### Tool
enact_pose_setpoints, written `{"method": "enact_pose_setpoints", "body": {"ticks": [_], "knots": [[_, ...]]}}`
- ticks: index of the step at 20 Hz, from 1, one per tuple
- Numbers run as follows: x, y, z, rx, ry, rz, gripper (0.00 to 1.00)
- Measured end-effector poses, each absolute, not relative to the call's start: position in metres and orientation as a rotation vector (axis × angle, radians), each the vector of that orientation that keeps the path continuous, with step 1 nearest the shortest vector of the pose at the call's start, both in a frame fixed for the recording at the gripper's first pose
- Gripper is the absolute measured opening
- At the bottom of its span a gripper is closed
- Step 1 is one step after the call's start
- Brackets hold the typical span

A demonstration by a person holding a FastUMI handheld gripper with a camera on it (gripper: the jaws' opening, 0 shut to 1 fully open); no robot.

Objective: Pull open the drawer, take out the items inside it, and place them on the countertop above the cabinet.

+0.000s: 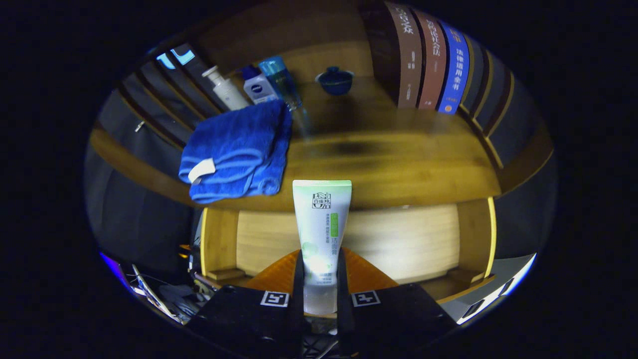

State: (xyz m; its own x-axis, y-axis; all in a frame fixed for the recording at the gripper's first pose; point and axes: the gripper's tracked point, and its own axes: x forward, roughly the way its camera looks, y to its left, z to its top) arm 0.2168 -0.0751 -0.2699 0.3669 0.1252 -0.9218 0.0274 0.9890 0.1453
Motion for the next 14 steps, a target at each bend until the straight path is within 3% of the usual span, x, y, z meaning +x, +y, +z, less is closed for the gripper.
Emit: {"method": "enact_pose_setpoints", "body": {"ticks": [7, 14], "knots": [[0.296, -0.088, -0.281, 0.057, 1.173, -0.045, 0.31], [0.326, -0.087, -0.305, 0.021, 1.207, -0.059, 0.31]]}}
